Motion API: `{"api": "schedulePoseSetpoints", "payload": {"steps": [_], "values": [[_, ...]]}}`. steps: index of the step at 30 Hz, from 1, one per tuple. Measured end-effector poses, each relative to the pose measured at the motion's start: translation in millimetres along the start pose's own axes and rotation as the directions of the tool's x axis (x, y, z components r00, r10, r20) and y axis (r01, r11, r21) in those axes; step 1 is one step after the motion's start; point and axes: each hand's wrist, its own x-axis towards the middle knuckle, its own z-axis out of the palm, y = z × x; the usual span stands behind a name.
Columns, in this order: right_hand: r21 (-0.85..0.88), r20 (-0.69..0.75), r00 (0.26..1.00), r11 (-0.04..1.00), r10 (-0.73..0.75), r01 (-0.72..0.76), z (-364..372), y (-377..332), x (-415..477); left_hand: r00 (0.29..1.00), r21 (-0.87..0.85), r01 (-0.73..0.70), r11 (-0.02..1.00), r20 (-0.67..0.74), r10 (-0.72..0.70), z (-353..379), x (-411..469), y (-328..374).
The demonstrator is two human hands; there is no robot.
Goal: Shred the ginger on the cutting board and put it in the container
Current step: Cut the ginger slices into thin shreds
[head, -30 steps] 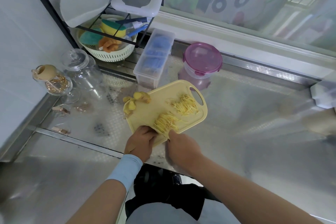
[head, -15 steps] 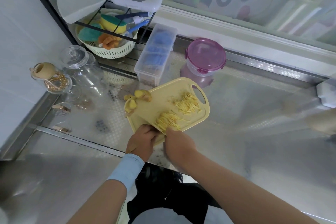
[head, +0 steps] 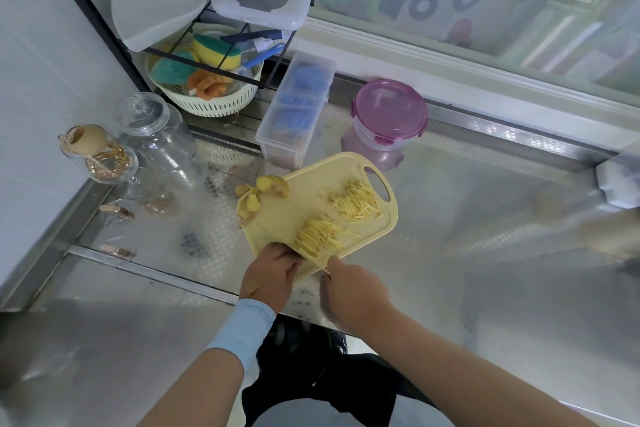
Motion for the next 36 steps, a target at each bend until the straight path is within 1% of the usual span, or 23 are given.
{"api": "schedulePoseSetpoints", "payload": {"steps": [7,10,12,15,18,23,27,32,34,36], "values": [[0.034,0.044,0.998,0.999,0.039,-0.041,-1.4,-13.3,18.9,1.0,-0.027,0.002,1.0,0.011,-0.001,-1.7,0.7,1.2],[0.083,0.05,0.997,0.994,0.062,-0.066,-3.9,-17.3,25.8,1.0,-0.031,0.004,1.0,0.008,-0.004,-0.8,-0.1,0.0],[0.093,0.055,0.997,0.994,0.05,-0.055,-5.7,-15.5,26.5,1.0,-0.031,0.012,0.999,0.017,-0.011,-0.3,-0.6,-1.9],[0.111,0.021,0.999,0.993,0.028,-0.03,-6.4,-11.7,20.7,0.999,-0.043,0.019,0.999,0.033,-0.018,0.1,-0.8,-2.8],[0.108,-0.013,1.0,0.994,0.007,-0.005,-4.2,-6.5,8.8,0.999,-0.026,0.016,1.0,0.035,-0.015,2.9,-1.0,-4.8],[0.099,-0.006,1.0,0.995,0.026,-0.025,0.5,2.9,0.0,0.999,-0.044,0.034,0.998,0.042,-0.032,5.2,-1.5,-7.3],[0.061,0.033,0.999,0.997,0.036,-0.038,1.4,-1.5,8.1,1.0,-0.059,0.028,0.998,0.005,-0.027,3.0,-2.0,-1.9],[-0.002,0.094,0.996,1.0,0.005,-0.005,-8.6,-8.0,12.6,1.0,-0.052,0.025,0.998,-0.008,-0.025,1.6,-1.8,-1.1],[0.011,0.119,0.993,1.0,0.021,-0.022,-11.3,-6.4,15.1,1.0,-0.038,0.014,0.999,0.003,-0.014,1.2,-1.3,-1.1],[0.046,0.106,0.993,0.998,0.041,-0.046,-12.1,-5.8,16.3,1.0,-0.031,0.016,0.999,0.01,-0.016,1.2,-0.9,0.0]]}}
